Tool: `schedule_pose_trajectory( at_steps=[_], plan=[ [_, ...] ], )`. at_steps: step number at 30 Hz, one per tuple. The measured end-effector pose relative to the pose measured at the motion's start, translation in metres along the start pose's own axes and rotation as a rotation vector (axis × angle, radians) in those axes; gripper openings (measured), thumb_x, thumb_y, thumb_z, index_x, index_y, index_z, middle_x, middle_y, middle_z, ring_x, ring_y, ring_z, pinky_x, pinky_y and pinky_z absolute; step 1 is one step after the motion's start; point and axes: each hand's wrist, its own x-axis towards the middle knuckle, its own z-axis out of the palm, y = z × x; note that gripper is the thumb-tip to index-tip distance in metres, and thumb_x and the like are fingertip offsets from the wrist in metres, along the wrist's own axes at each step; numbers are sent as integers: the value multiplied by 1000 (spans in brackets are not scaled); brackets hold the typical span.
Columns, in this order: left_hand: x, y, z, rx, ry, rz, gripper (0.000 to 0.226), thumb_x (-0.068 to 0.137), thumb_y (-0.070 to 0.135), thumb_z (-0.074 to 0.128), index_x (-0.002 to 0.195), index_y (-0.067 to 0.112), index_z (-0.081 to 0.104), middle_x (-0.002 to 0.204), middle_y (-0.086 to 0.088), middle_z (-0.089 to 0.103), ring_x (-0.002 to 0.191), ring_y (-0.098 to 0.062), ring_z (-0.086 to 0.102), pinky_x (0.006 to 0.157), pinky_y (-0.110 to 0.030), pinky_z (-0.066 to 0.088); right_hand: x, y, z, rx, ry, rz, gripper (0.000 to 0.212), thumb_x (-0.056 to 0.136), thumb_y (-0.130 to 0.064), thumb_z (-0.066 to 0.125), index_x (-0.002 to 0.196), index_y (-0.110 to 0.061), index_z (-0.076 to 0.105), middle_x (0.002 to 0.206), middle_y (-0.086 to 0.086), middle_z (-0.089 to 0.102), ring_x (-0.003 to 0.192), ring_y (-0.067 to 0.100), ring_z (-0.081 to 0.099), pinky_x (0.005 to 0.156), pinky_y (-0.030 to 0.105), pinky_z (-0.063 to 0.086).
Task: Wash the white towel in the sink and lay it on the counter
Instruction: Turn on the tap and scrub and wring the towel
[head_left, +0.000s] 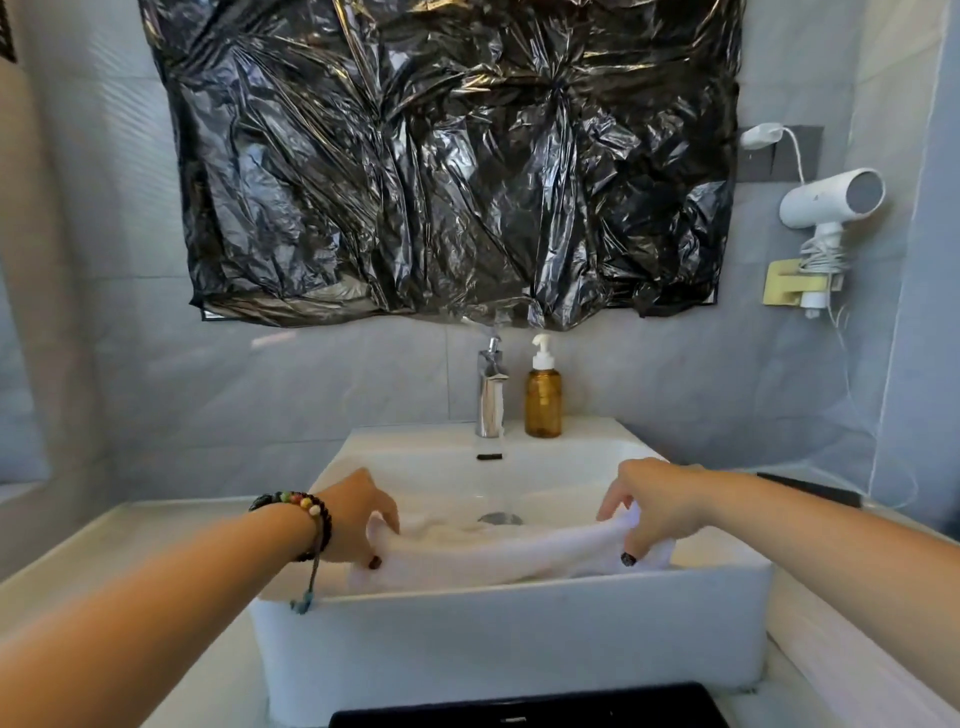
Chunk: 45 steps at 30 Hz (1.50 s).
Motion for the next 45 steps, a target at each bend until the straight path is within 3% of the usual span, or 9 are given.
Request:
schedule_pose_trajectory(
  at_steps=[4, 8, 14, 23, 29, 34, 37, 41, 45],
  plan=[
    [9, -3, -4, -76, 114, -21, 25, 98, 16, 46, 110, 12, 67, 115, -3, 61, 101, -21, 53, 76, -14, 40, 21, -4, 4, -83, 170, 16, 31, 88, -31, 60, 63, -15, 51, 68, 3, 47, 67, 23, 43, 50, 29, 27],
    [18, -22, -31, -987, 113, -149, 14, 93, 4, 56, 85, 10, 67, 68, -1, 66, 65, -16, 62, 60, -24, 43, 40, 10, -27, -19, 431, 143, 40, 92, -39, 59, 58, -23, 44, 80, 4, 51, 84, 29, 56, 62, 28, 36],
    [24, -27, -68, -1744, 262, 120, 28, 96, 0, 45, 110, 13, 65, 91, -5, 69, 75, -16, 63, 64, -25, 56, 49, 19, -79, 156, 751, 258, 24, 94, -27, 57, 74, -16, 65, 84, 11, 58, 78, 32, 54, 63, 30, 39],
    [39, -14, -176, -1580, 845, -148, 17, 92, 23, 64, 77, 16, 60, 66, 2, 63, 58, -12, 57, 59, -25, 50, 45, 27, -187, 352, 1094, 279, 36, 90, -27, 61, 59, -9, 59, 61, 9, 49, 61, 31, 48, 52, 28, 32],
    [34, -2, -170, -1574, 749, -123, 16, 100, 22, 51, 105, 11, 61, 96, -5, 66, 89, -24, 64, 75, -40, 54, 23, 35, -167, 562, 911, 130, 45, 86, -27, 68, 55, -9, 41, 54, 7, 31, 55, 22, 31, 51, 31, 20],
    [28, -13, -149, -1496, 664, -24, 4, 96, 14, 59, 93, 13, 61, 93, -6, 64, 91, -23, 61, 89, -43, 53, 9, 42, -139, 743, 698, 28, 24, 88, -20, 68, 69, -8, 59, 63, 5, 45, 59, 19, 44, 48, 22, 39],
    [25, -30, -127, -1336, 387, -56, 13, 93, 12, 62, 105, 9, 66, 96, -7, 66, 87, -20, 62, 86, -37, 51, 7, 47, -123, 600, 496, 6, 9, 88, -21, 67, 84, -12, 69, 74, 3, 56, 64, 14, 50, 43, 17, 42],
    [28, -48, -82, -981, -93, -257, 18, 91, 19, 67, 83, 7, 57, 69, -10, 53, 56, -19, 49, 54, -27, 40, 19, 47, -95, 524, 33, 52, 10, 88, -23, 69, 94, -17, 75, 90, 5, 71, 73, 16, 63, 59, 23, 50],
    [45, -37, -37, -438, -324, -298, 37, 90, 32, 67, 64, 12, 50, 55, -5, 45, 48, -20, 41, 54, -30, 37, 38, 29, -61, 418, -245, 117, 11, 85, -22, 74, 85, -11, 72, 80, 5, 74, 70, 18, 70, 60, 28, 56]
  ],
)
